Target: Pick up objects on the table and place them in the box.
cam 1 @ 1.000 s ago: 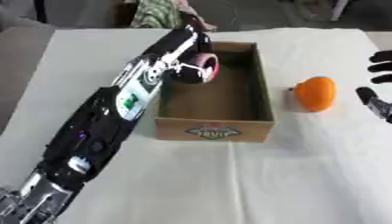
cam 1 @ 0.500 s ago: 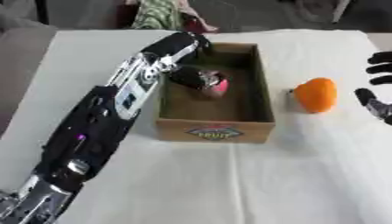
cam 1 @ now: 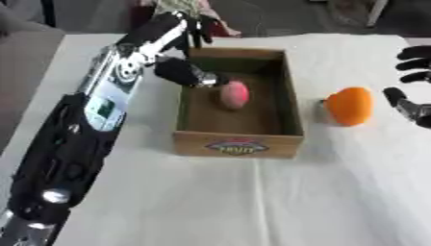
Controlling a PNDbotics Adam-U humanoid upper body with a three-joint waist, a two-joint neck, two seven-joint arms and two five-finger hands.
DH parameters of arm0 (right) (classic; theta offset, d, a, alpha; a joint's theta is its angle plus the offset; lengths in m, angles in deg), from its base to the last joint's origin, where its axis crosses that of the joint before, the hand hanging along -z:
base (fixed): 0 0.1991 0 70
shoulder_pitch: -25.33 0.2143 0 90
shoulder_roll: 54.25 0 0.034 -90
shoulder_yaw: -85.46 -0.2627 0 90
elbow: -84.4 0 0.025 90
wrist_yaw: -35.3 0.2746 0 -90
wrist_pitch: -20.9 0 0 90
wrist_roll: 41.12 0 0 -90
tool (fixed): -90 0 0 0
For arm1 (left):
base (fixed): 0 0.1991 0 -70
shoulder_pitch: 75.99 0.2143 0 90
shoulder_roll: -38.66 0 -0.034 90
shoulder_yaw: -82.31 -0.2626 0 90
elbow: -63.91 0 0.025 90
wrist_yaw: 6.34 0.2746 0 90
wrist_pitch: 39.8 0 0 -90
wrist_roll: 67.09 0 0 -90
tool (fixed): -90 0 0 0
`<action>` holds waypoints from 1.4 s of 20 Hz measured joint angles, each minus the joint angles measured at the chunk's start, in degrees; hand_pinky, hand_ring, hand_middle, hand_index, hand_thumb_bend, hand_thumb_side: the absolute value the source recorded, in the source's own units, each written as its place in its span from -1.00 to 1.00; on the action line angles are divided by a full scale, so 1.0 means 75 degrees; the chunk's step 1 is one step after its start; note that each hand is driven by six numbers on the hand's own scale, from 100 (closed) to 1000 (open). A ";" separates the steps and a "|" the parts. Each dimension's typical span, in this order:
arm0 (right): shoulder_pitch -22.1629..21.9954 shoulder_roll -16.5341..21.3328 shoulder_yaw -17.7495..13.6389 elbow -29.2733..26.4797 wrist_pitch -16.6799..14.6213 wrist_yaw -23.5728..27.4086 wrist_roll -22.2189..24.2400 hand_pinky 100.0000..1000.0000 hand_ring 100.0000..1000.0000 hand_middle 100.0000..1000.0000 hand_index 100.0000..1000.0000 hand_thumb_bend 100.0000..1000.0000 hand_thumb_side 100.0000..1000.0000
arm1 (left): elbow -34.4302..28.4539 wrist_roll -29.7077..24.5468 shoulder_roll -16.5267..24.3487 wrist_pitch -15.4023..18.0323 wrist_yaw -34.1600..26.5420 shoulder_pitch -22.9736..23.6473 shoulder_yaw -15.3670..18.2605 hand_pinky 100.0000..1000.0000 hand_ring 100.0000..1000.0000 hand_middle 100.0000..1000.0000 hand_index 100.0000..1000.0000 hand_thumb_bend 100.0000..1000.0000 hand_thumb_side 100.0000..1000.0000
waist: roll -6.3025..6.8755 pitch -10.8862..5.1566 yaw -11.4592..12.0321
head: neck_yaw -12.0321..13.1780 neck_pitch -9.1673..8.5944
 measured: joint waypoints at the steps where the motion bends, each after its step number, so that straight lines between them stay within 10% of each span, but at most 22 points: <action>1: 0.0065 0.0055 0.0037 0.0048 -0.0011 -0.0024 0.0012 0.37 0.53 0.49 0.63 -0.43 -1.00 | -0.0210 0.0121 -0.0001 -0.0125 -0.0116 0.0173 0.0201 0.08 -0.12 -0.06 0.34 0.00 -0.27 | 0.0002 0.0000 0.0029 | -0.0033 -0.0001; 13: 0.0564 0.0294 0.0372 0.1129 -0.0076 -0.0811 0.0289 0.38 0.56 0.54 0.67 -0.34 -1.00 | -0.2175 0.1588 0.0159 -0.1502 -0.1609 0.1908 0.1005 0.06 -0.13 -0.07 0.34 -0.04 -0.33 | 0.0017 0.0005 0.0206 | -0.0244 -0.0034; 28: 0.0847 0.0334 0.0562 0.2298 0.0180 -0.1710 0.0719 0.38 0.56 0.53 0.66 -0.37 -1.00 | -0.1931 0.3350 0.0350 -0.1381 -0.3632 0.2442 0.1042 0.05 -0.13 -0.07 0.33 -0.07 -0.34 | 0.0022 0.0035 0.0268 | -0.0320 -0.0036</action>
